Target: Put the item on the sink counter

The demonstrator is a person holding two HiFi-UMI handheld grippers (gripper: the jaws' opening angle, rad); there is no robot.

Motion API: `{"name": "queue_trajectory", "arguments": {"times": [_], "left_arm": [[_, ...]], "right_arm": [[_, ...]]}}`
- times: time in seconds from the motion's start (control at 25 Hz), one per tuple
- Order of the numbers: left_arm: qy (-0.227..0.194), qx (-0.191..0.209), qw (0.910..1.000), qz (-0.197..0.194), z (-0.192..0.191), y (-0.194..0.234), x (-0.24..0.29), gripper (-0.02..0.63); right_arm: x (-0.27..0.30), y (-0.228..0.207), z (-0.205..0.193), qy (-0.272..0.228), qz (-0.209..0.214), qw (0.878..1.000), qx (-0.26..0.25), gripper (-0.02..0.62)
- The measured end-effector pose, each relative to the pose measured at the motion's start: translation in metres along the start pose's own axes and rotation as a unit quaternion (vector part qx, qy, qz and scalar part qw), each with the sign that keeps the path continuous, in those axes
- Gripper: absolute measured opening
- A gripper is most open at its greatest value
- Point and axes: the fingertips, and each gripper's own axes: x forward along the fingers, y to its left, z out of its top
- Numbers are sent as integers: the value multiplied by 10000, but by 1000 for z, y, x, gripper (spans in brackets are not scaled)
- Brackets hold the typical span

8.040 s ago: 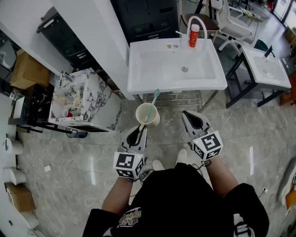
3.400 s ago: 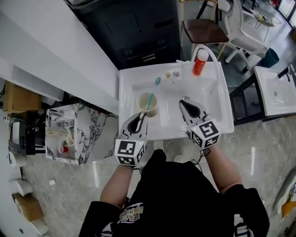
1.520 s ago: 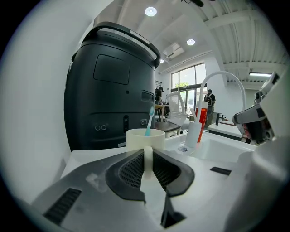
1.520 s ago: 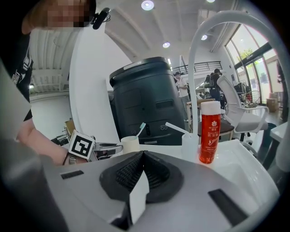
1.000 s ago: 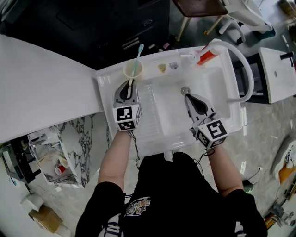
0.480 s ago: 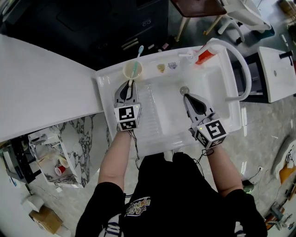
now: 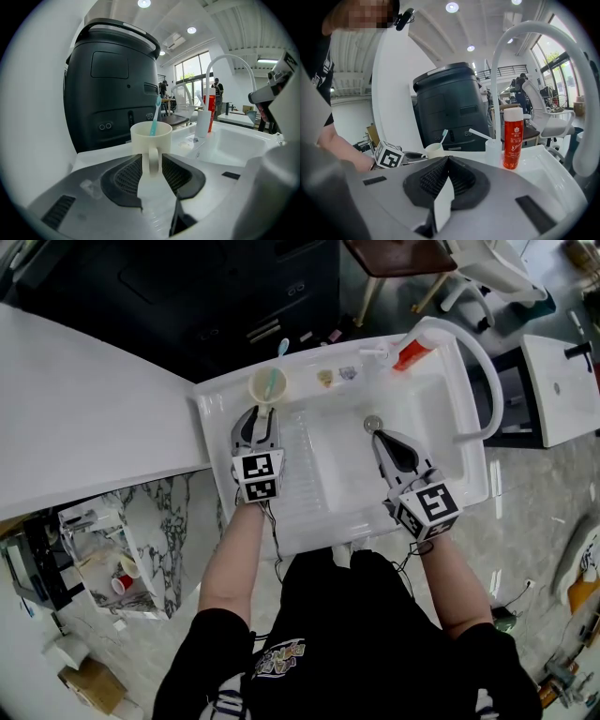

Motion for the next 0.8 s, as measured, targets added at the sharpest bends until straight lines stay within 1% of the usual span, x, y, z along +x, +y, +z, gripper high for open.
{"name": "queue_trajectory", "arguments": {"times": [0.12, 0.28, 0.4, 0.64, 0.8], "left_arm": [[11, 41, 10000, 0, 1, 0, -5, 133], [-14, 89, 9999, 46, 2, -1, -14, 138], [-45, 199, 9998, 88, 7, -3, -27, 138], [-204, 359, 9989, 211, 25, -10, -70, 138], [-369, 317, 9982, 338, 42, -22, -111, 138]], "right_arm": [[-3, 1, 1, -21, 8, 10000, -9, 54], [-7, 4, 2, -69, 55, 10000, -15, 54], [-13, 9, 6, -142, 126, 9998, -44, 54], [-33, 25, 18, -350, 316, 9988, -159, 54], [-55, 37, 25, -476, 484, 9974, -256, 54]]}}
